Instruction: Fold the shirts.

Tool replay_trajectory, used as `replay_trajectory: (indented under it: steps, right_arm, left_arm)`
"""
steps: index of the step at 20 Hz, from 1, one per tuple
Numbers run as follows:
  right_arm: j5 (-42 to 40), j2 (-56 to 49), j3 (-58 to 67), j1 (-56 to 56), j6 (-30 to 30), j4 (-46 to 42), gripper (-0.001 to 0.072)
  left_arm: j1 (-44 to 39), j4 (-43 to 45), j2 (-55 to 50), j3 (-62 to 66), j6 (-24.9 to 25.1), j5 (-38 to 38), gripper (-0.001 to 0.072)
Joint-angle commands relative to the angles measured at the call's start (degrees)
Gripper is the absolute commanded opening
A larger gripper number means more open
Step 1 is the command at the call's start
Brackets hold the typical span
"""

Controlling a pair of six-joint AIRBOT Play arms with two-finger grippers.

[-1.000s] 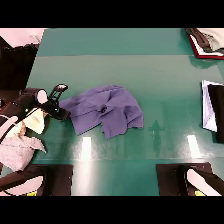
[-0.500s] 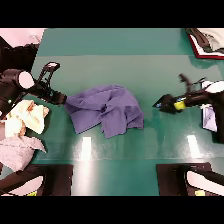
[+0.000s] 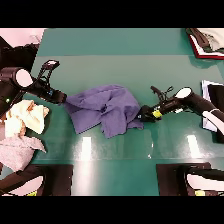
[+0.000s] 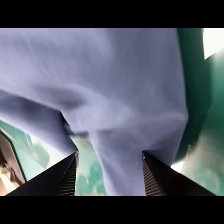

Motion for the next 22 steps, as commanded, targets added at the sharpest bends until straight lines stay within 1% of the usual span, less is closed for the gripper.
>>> replay_trajectory:
  steps: [1, 5, 7, 11, 14, 15, 17, 18, 20, 22]
  right_arm:
    - [2.7, -0.2, 0.1, 1.0, 3.8, -7.6, 0.0449]
    - [0.3, 6.7, 0.1, 0.4, 4.4, -8.7, 0.0449]
    - [0.5, 8.3, 0.1, 0.2, 6.9, -11.5, 0.045]
    - [0.1, 1.9, 0.1, 1.3, 6.4, -7.3, 0.045]
    - [-2.0, -1.4, 0.1, 3.8, 5.5, -5.5, 0.0449]
    - [-1.9, -2.0, 0.1, 4.6, 5.3, -5.6, 0.0425]
    - [-3.2, -1.5, 0.1, 5.3, 3.2, -5.6, 0.0104]
    - [-3.7, -0.2, 0.2, 5.1, 3.0, -6.0, 0.0023]
    - [-3.3, 3.9, 0.2, 3.2, 3.4, -9.1, 0.002]
    - [-1.1, 10.1, 1.9, -0.8, 5.9, -14.6, 0.0019]
  left_arm:
    - [0.0, 0.0, 0.0, 0.0, 0.0, -1.1, 0.0032]
    - [0.0, 0.0, 0.0, 0.0, 0.0, -2.2, 0.0032]
    - [0.0, -0.2, 0.0, 0.0, 0.0, -1.8, 0.0032]
    - [0.0, -0.9, 0.0, 0.0, 0.0, -1.9, 0.0032]
    - [0.0, -1.1, 0.0, 0.0, 0.0, -1.9, 0.0032]
    - [0.0, -1.2, 0.0, 0.0, 0.0, -2.1, 0.0032]
    - [0.0, -1.6, 0.0, 0.1, 0.0, -2.2, 0.0032]
    - [0.0, -1.6, 0.0, 0.3, 0.0, -2.3, 0.0032]
    - [0.0, -1.4, 0.4, 3.7, 0.0, -3.2, 0.0032]
    - [0.0, -1.1, 2.1, 9.9, -0.2, -3.1, 0.0032]
